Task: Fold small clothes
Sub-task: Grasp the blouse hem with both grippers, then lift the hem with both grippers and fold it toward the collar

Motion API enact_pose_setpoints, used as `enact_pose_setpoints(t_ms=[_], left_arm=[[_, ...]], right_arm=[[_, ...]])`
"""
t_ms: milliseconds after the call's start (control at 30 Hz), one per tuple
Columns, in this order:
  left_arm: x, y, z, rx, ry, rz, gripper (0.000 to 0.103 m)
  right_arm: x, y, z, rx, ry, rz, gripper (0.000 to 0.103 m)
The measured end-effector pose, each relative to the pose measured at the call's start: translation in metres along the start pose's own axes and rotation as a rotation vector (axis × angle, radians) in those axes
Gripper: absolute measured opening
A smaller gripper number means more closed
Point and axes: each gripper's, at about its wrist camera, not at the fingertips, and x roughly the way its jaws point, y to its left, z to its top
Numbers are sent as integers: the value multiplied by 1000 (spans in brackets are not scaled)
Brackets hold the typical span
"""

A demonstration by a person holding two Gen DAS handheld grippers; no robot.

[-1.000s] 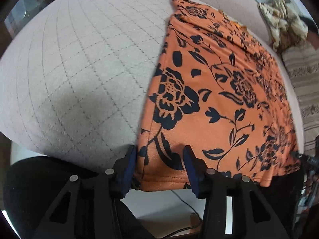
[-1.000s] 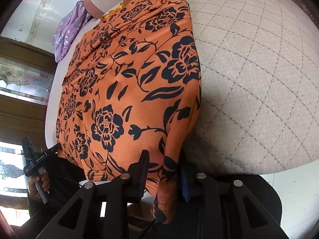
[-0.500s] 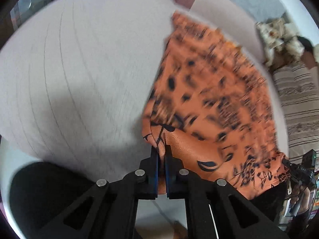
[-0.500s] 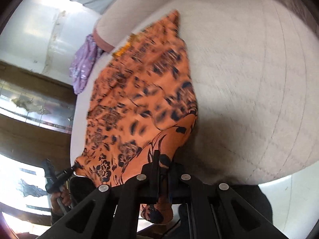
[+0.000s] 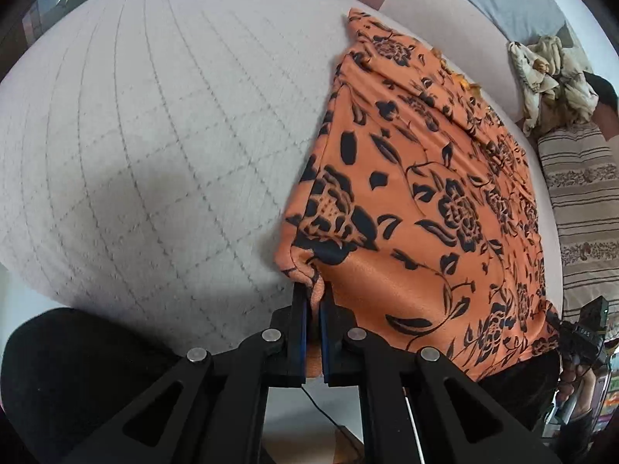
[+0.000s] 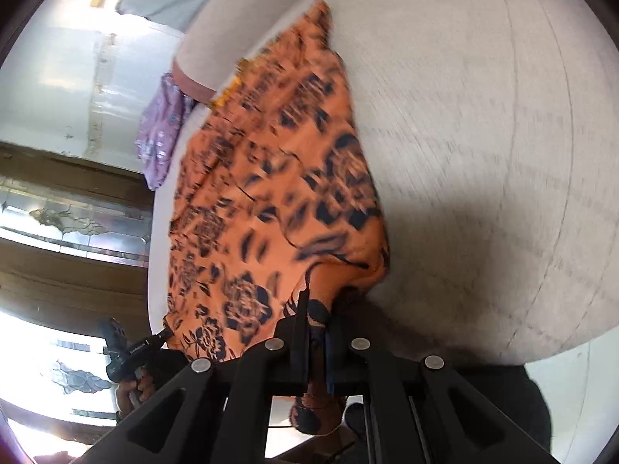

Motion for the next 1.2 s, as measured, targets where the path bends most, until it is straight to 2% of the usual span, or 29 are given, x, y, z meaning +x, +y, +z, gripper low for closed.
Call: enact_pose_setpoints(t_ms=[267,333,433,533,600,633,667,700,733,767,800,833,867,900,933,967,1067,1200], left_arm=[[-13,-15,23,47,-34,-25,5],[-15,-22,35,50,-51,-48,5],[-25,-39,71,67,-99,-92,5],[-43,-66,129,121,-209,-138,5],[-49,-84,183,135,-319,-157,5],[-45,-90,204,133,-347,-147,6],[-33,-98,226,150,-363,-102,9],[-22,-102,240,161,-369,-65,10],[-2,-105,257,160,-382,-21,16],[31,-104,275,151,-389,20,44],[48,-98,281,137,-355,44,60],[71,-89,287,104,-277,93,68],[90,-79,290,58,-204,110,67],[94,-72,288,24,-188,77,67],[88,-63,280,-12,-213,36,68],[79,-58,273,-15,-245,39,68],[41,-43,244,-19,-356,39,68],[13,-27,194,-72,-391,-29,72]], right_arm=[[-1,11,14,-27,-3,47,6],[-1,17,20,-36,2,79,6],[-1,33,40,-49,-20,151,6],[-6,54,87,-63,-98,237,6],[-15,72,135,-93,-203,278,5],[-18,76,152,-97,-246,289,6],[-19,78,178,-76,-307,301,6],[-16,77,202,-42,-357,273,8],[-9,77,219,-31,-390,203,10],[3,76,236,-44,-405,131,20],[23,71,252,-66,-382,70,35],[37,64,260,-46,-360,25,74],[53,52,262,18,-337,-53,79],[61,44,257,54,-328,-95,79],[62,41,250,61,-336,-76,79],[58,40,238,54,-356,-42,79],[39,50,191,-19,-404,-31,79],[25,50,125,7,-398,31,79]])
